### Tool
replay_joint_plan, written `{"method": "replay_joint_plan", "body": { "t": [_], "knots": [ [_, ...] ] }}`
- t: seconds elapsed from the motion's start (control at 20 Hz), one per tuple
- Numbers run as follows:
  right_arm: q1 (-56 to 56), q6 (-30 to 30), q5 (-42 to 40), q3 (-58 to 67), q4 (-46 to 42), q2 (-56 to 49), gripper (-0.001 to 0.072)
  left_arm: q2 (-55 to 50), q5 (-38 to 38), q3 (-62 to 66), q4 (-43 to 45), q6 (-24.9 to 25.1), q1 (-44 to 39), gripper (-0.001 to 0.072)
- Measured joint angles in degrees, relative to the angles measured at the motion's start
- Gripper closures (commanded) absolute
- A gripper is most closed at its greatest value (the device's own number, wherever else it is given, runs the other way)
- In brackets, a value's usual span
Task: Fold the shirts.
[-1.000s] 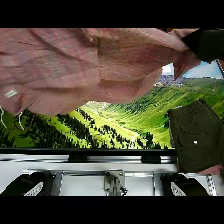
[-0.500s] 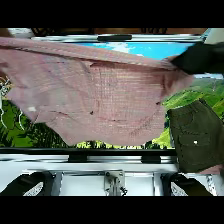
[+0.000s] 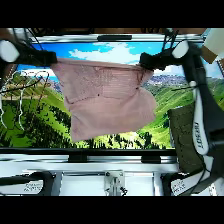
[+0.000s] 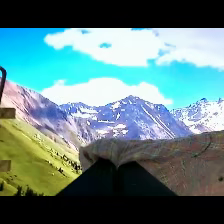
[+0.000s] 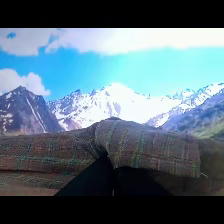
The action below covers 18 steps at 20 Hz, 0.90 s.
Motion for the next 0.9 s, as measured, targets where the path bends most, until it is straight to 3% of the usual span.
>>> {"method": "replay_joint_plan", "body": {
  "t": [0.05, 0.1, 0.15, 0.25, 0.4, 0.65, 0.8, 0.9],
  "knots": [
    [0.2, 0.3, -1.6, 0.0, 0.2, -1.9, 0.0623, -2.8, 0.2, -0.1, -1.6, -1.4, 0.6, 0.0545],
    [0.3, 0.3, -2.5, 0.0, -1.5, -3.3, 0.0443, -4.9, -0.1, -0.1, -1.0, -2.3, 1.1, 0.0327],
    [0.2, 0.8, -3.1, -0.1, -1.2, -4.6, 0.0193, -6.8, 0.3, -0.1, -3.1, -3.3, 1.6, 0.0134],
    [0.8, 0.8, -3.0, 0.1, 1.5, -5.3, 0.0158, -9.2, -0.3, -0.1, -10.2, -3.7, 1.6, 0.0113],
    [-1.0, -1.3, 1.3, 0.0, 1.0, -3.2, 0.0158, -10.4, -7.0, 1.3, -12.9, 1.7, 3.4, 0.0116],
    [-6.7, -7.5, 20.7, -0.5, -4.3, 3.1, 0.0158, -7.6, -22.9, -2.6, -16.8, 10.3, 8.9, 0.0132],
    [-10.8, -10.1, 29.6, -5.1, -4.5, 7.0, 0.0158, -2.3, -23.7, -16.1, -23.2, 13.6, 10.7, 0.0133],
    [-12.9, -10.5, 31.5, -9.8, -4.5, 9.9, 0.0158, 1.8, -18.5, -27.7, -29.0, 15.7, 10.8, 0.0132]
  ]
}}
